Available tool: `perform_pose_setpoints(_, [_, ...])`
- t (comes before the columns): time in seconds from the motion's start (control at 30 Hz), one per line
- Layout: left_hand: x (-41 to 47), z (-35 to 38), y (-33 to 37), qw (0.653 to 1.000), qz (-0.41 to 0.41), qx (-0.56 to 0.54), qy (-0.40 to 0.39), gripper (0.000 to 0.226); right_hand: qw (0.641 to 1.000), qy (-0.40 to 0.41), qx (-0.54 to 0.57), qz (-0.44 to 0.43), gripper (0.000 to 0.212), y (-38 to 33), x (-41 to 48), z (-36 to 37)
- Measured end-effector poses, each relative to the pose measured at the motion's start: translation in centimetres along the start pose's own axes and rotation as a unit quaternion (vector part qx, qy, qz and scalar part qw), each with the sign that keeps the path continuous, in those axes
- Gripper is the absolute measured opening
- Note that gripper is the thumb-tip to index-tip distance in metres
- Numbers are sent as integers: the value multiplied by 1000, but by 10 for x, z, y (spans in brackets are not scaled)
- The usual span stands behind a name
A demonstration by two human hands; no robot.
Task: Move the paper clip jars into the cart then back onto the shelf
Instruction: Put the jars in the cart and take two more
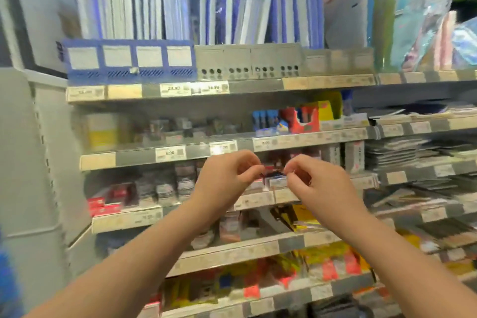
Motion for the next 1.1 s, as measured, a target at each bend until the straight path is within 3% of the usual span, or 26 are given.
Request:
perform_pose_setpoints(0.5, [113, -16, -185, 980, -105, 142, 91, 9, 985, -78, 72, -133, 11, 45, 216, 144])
perform_pose_setpoints(0.7, [141, -26, -247, 965, -126, 230, 13, 39, 964, -193, 31, -179, 14, 46, 290, 199])
perform_pose_setpoints(0.8, [151, -37, -274, 937, -156, 311, -41, 60, 949, -265, 0, -173, 11, 39, 322, 226])
perform_pose_setpoints(1.0, [179, -68, -322, 943, -200, 264, -40, 73, 920, -331, 4, -208, 51, 12, 372, 266])
perform_pose_setpoints(1.1, [194, -70, -344, 933, -217, 273, -86, 80, 909, -348, -9, -230, 72, -3, 391, 285])
Point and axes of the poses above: each hand's wrist, its own x-axis towards the middle knuckle, its own z-axis out of the palm, y = z × x, the point moved 3 cm from there along x, towards the middle knuckle, and after that the axes turned 2 degrees about x, right-handed, at the moved point
